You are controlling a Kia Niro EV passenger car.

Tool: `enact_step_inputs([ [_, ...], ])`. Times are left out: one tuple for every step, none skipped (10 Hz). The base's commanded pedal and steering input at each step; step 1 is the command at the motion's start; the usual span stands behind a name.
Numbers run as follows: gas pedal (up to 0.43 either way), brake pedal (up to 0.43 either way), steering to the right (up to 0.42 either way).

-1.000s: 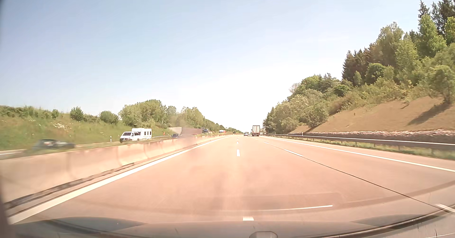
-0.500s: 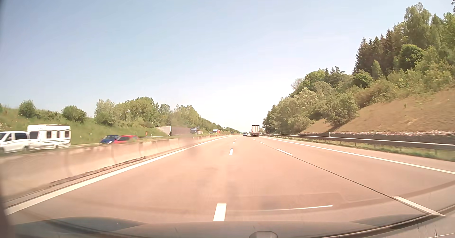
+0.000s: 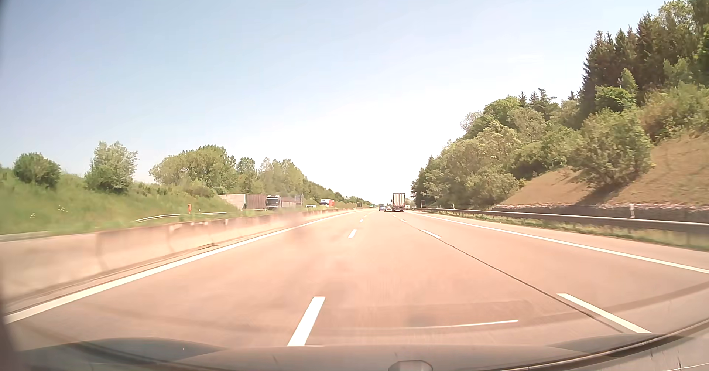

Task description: Follow the waypoints while adhering to traffic rules and regulations

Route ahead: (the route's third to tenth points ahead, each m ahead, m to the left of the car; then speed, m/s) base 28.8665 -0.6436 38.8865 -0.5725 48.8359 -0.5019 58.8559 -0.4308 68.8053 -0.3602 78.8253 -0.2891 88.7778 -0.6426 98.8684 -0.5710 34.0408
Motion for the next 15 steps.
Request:
enact_step_inputs([
  [0.177, 0.000, 0.000],
  [0.177, 0.000, 0.000],
  [0.177, 0.000, 0.000],
  [0.169, 0.000, 0.000],
  [0.169, 0.000, 0.000],
  [0.169, 0.000, 0.000],
  [0.157, 0.000, 0.000],
  [0.157, 0.000, 0.000],
  [0.157, 0.000, 0.000],
  [0.157, 0.000, 0.000],
  [0.157, 0.000, 0.000],
  [0.157, 0.000, 0.000],
  [0.157, 0.000, 0.000],
  [0.157, 0.000, 0.000],
  [0.157, 0.000, 0.000],
])
